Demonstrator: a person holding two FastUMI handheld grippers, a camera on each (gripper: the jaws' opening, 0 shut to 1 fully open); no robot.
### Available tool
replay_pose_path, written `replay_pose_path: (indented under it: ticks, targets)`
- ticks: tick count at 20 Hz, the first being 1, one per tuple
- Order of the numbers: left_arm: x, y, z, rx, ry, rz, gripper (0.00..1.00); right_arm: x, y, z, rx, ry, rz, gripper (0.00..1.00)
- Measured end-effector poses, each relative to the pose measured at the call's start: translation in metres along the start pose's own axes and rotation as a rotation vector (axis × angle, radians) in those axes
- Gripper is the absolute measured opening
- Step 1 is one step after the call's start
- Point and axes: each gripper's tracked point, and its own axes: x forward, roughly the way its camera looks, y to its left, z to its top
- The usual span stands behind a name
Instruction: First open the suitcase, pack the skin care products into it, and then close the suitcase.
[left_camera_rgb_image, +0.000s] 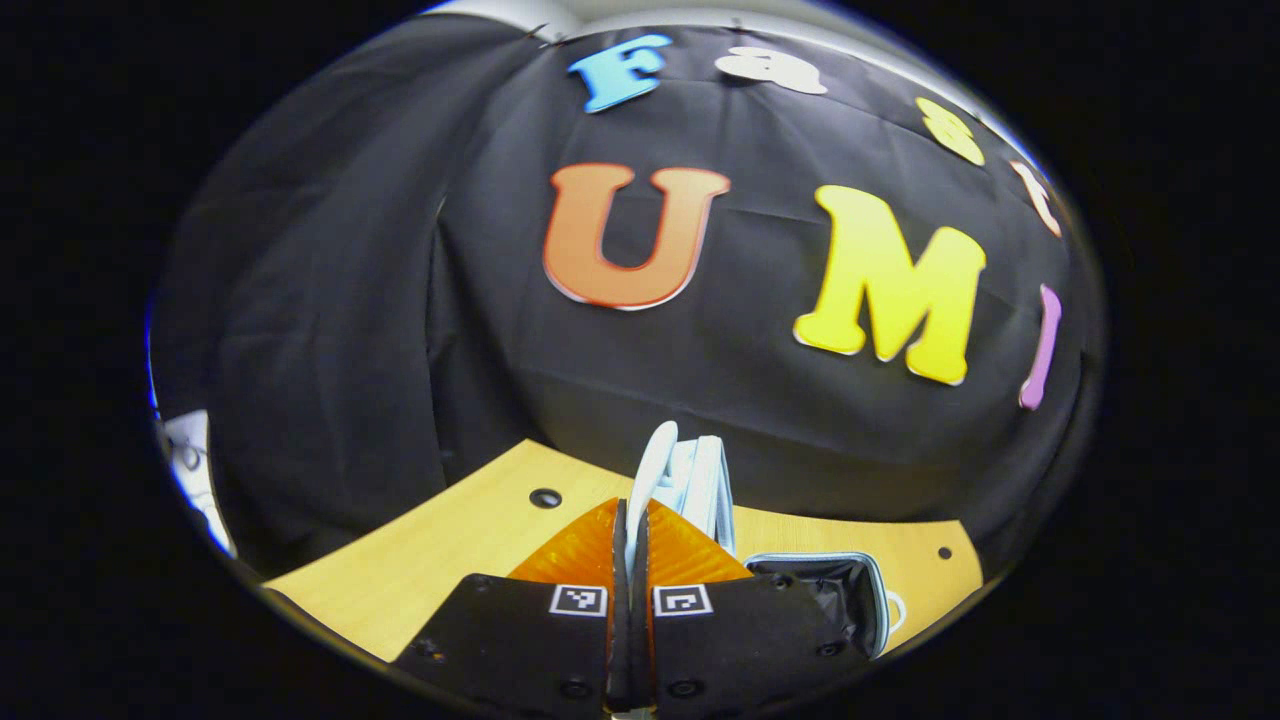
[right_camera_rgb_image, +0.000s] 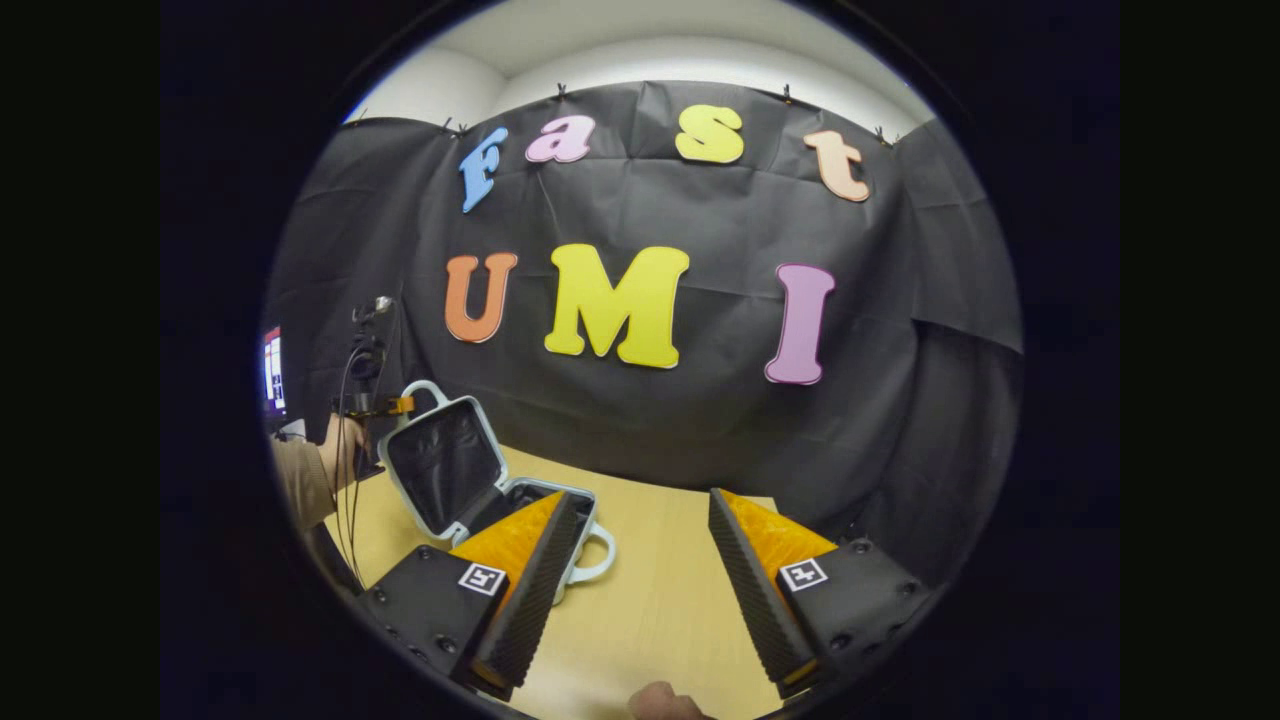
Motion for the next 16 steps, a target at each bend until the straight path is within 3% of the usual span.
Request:
replay_pose_path:
  ticks: [8, 16]
  targets:
    - [-0.043, -0.149, -0.007, 0.26, -0.086, -0.065, 0.03, -0.01, -0.055, -0.024, 0.049, 0.033, -0.017, 0.81]
    - [-0.051, -0.285, -0.105, 0.312, 0.034, -0.175, 0.03, -0.021, -0.102, -0.06, 0.054, 0.09, -0.048, 0.81]
